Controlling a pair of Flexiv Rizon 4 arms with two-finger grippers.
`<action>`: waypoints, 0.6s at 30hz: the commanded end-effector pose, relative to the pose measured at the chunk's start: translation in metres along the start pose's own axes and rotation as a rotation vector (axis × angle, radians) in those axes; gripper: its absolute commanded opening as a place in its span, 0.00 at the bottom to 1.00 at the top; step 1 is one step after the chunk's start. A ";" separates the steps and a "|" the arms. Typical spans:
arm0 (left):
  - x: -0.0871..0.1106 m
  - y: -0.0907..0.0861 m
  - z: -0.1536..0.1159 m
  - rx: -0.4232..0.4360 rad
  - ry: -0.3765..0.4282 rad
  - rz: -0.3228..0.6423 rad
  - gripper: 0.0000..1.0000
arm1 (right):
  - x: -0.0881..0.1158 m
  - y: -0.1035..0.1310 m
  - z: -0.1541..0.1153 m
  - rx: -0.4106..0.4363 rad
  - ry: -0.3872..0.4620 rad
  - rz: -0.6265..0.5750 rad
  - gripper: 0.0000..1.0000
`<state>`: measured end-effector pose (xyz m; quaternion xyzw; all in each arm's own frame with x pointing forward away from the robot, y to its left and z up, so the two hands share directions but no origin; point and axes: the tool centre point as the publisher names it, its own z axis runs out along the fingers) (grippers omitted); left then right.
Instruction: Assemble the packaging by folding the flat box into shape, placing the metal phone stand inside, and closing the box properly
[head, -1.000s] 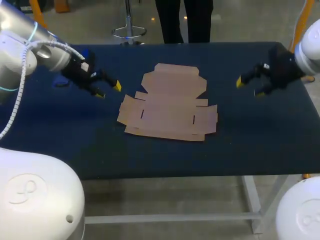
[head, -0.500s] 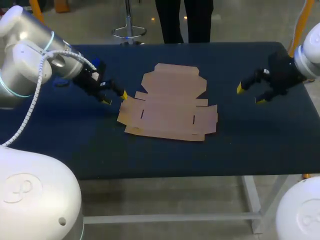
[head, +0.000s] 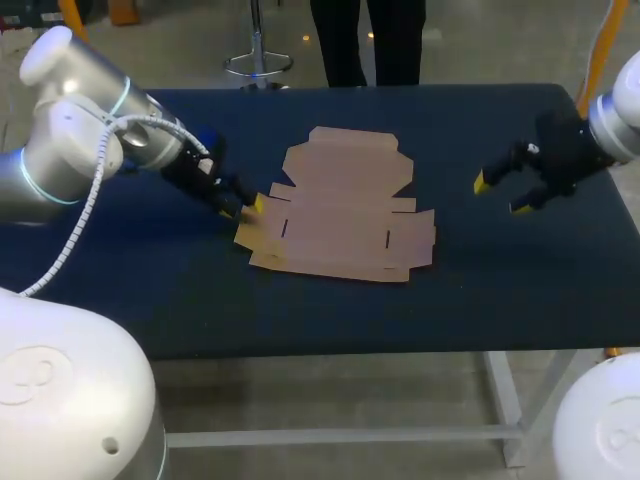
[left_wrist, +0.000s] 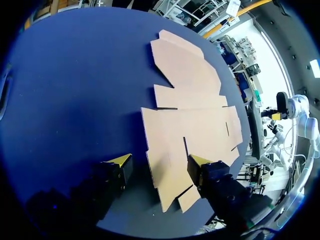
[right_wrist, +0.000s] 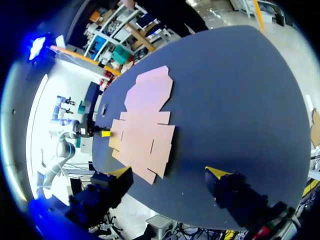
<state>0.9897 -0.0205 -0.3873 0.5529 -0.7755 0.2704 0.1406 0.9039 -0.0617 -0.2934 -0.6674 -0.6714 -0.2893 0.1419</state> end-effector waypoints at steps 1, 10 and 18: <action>-0.005 -0.006 0.009 -0.021 0.008 -0.013 0.68 | 0.000 0.000 -0.002 0.008 0.002 0.000 1.00; -0.007 -0.003 0.012 -0.031 0.021 -0.065 0.00 | 0.000 0.000 0.000 0.015 0.001 0.005 1.00; -0.006 0.010 -0.006 -0.010 0.039 -0.152 0.00 | -0.001 0.000 0.001 0.018 0.002 0.008 1.00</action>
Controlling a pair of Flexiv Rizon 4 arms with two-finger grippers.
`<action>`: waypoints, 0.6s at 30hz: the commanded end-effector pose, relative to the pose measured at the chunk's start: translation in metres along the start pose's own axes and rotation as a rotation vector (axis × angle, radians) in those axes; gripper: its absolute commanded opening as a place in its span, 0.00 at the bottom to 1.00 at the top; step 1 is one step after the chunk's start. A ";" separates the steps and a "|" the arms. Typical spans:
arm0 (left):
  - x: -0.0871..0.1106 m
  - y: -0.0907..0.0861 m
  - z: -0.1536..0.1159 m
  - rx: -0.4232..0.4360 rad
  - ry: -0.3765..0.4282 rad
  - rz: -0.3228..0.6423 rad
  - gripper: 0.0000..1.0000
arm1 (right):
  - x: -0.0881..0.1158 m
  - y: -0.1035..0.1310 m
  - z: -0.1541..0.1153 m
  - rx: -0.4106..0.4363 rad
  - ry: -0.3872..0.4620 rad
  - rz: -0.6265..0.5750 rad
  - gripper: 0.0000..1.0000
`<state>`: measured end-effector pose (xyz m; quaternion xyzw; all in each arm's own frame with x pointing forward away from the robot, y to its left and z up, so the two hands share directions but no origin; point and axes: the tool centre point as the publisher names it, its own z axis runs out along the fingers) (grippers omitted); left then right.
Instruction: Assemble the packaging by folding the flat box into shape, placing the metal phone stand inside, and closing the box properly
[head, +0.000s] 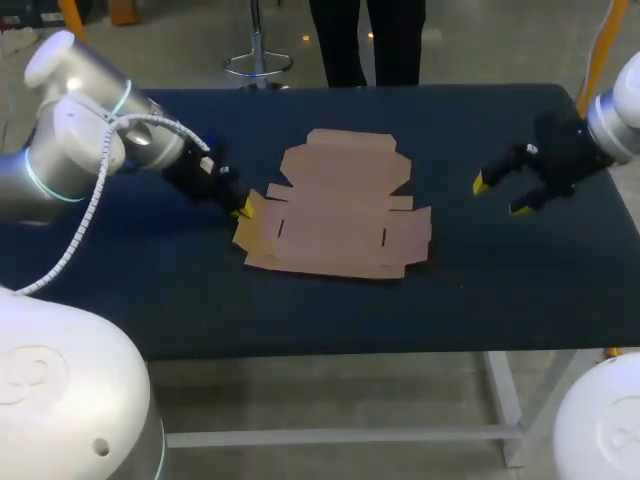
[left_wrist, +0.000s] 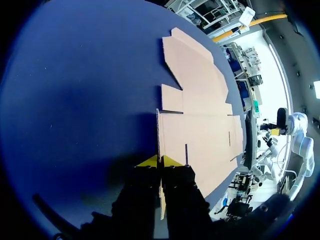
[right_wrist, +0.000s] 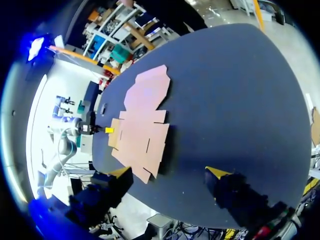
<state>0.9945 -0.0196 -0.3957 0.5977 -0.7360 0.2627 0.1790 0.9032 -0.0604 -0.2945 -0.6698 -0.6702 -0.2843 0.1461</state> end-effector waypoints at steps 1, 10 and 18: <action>0.000 0.014 -0.015 0.014 0.003 -0.034 0.00 | -0.001 0.001 0.000 0.008 0.004 0.000 1.00; 0.002 0.034 -0.031 0.030 0.011 -0.124 0.00 | -0.002 0.002 0.002 0.012 0.012 0.001 1.00; -0.006 0.048 -0.035 0.031 0.032 -0.202 0.00 | -0.002 0.001 0.002 0.015 0.016 -0.001 1.00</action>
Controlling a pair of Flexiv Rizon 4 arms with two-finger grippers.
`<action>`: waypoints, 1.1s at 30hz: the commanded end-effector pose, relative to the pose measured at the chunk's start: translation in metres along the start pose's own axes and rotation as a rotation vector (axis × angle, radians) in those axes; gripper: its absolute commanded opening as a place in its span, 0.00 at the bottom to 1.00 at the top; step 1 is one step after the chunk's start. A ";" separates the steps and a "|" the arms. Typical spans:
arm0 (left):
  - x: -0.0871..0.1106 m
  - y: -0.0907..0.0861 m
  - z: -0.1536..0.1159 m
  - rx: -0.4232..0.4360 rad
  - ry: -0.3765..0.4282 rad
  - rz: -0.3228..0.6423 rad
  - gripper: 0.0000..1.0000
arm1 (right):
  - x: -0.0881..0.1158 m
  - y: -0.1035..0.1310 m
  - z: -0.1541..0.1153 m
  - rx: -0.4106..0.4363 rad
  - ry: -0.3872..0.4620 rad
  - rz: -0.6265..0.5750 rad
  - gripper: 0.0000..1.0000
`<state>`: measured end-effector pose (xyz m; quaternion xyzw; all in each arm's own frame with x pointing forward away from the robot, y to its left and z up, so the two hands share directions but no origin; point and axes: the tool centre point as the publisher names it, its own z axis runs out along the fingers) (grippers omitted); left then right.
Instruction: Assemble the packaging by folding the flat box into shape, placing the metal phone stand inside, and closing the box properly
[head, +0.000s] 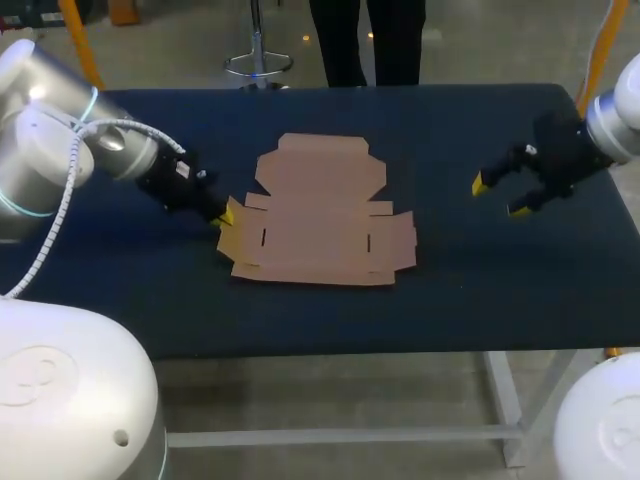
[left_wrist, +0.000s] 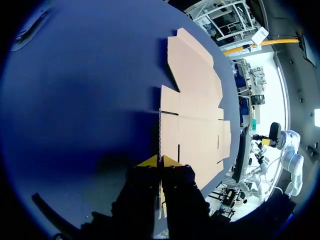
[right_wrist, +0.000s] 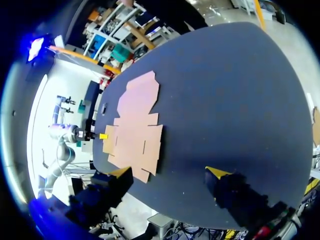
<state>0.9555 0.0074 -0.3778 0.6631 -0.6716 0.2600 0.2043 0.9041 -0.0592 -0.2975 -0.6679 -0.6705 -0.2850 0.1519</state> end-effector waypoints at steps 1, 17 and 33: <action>-0.007 0.010 -0.002 0.005 0.020 -0.017 0.00 | -0.001 0.001 -0.001 0.008 0.007 -0.002 1.00; -0.007 0.040 0.006 0.008 0.113 0.005 0.00 | 0.004 -0.004 -0.004 0.007 0.005 -0.008 1.00; -0.001 0.045 -0.003 0.025 0.140 -0.001 1.00 | 0.001 -0.011 0.000 0.014 0.018 0.011 1.00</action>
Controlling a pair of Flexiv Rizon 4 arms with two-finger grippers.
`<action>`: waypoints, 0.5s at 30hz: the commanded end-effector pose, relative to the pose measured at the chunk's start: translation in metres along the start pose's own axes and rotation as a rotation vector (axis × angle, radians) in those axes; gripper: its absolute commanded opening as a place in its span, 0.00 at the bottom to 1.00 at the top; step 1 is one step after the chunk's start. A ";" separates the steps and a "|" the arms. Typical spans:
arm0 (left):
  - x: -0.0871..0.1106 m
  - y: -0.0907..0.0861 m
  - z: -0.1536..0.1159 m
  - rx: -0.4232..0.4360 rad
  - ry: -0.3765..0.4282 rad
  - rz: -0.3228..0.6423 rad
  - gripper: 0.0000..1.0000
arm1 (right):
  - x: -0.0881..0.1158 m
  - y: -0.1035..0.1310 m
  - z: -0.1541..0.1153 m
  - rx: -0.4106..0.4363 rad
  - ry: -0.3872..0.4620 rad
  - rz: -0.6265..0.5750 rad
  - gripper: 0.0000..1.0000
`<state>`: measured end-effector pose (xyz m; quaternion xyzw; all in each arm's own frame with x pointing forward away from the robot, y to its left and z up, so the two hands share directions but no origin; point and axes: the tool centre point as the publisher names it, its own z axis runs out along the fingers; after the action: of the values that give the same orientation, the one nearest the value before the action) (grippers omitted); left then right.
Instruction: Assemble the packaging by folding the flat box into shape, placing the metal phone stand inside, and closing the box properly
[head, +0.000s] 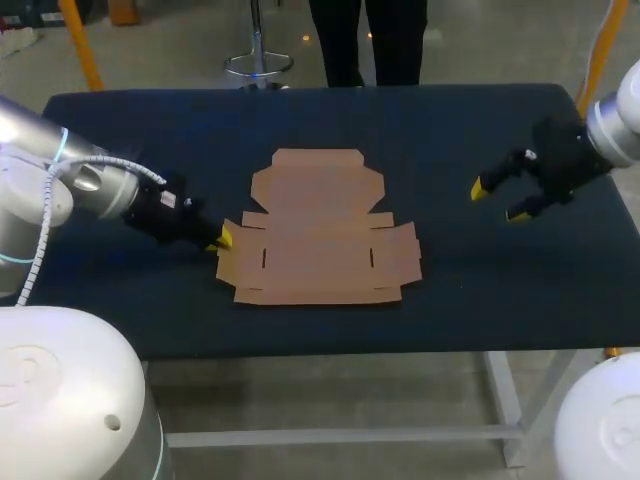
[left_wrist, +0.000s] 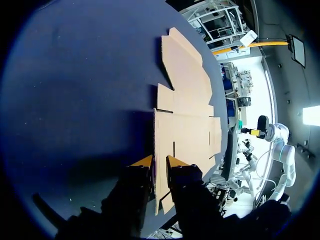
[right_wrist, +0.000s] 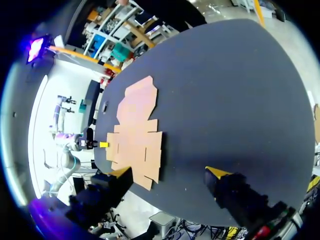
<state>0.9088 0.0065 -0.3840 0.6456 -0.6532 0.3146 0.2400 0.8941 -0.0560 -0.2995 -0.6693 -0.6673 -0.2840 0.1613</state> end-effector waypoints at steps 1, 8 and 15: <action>0.001 -0.006 -0.004 -0.009 -0.001 -0.012 1.00 | -0.001 0.000 -0.001 0.004 0.007 -0.001 1.00; 0.002 -0.027 0.003 -0.069 -0.024 -0.036 1.00 | -0.003 0.001 -0.001 0.005 0.012 -0.005 1.00; 0.002 -0.038 0.011 -0.143 -0.050 -0.050 0.45 | -0.005 0.001 0.000 0.007 0.016 -0.002 1.00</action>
<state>0.9355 0.0013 -0.3839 0.6600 -0.6526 0.2749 0.2507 0.8941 -0.0579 -0.3028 -0.6686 -0.6667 -0.2859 0.1632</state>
